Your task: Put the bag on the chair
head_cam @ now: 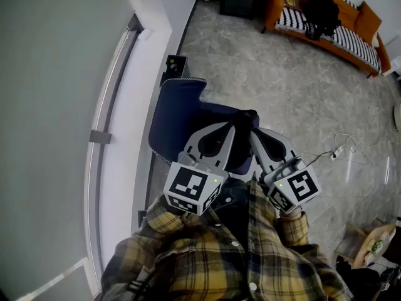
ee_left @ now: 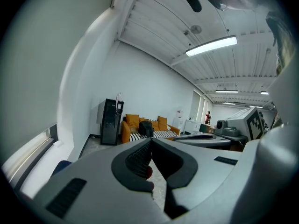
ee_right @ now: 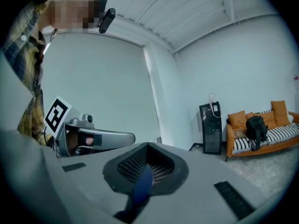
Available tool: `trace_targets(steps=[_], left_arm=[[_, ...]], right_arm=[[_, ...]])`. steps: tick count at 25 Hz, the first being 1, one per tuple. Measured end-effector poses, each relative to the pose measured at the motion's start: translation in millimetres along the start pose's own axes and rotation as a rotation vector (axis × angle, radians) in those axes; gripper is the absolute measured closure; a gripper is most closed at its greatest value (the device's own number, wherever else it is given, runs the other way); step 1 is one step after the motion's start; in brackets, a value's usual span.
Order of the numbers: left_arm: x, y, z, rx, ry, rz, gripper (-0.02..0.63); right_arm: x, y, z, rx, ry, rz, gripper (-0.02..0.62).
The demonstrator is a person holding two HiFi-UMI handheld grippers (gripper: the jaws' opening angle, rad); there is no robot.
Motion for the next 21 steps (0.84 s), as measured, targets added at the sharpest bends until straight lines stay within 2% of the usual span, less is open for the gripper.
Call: trace_targets(steps=[6, 14, 21], left_arm=[[-0.7, -4.3, 6.2, 0.001, -0.011, -0.026, 0.586], [-1.5, -5.5, -0.3, 0.038, -0.120, -0.059, 0.586], [1.5, -12.3, -8.0, 0.034, -0.116, -0.072, 0.586]], right_arm=[[-1.7, -0.1, -1.6, 0.024, 0.010, 0.005, 0.580], [-2.6, -3.3, -0.7, 0.035, -0.009, 0.010, 0.580], [-10.7, -4.6, -4.3, 0.035, -0.001, 0.003, 0.580]])
Point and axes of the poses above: the fingertips, and each gripper's own axes: y backward along the fingers, x to its left, z out of its top, the point moved 8 cm from there along y, backward along the fingers, and after that the axes turned 12 degrees about -y, right-handed, at the moved point
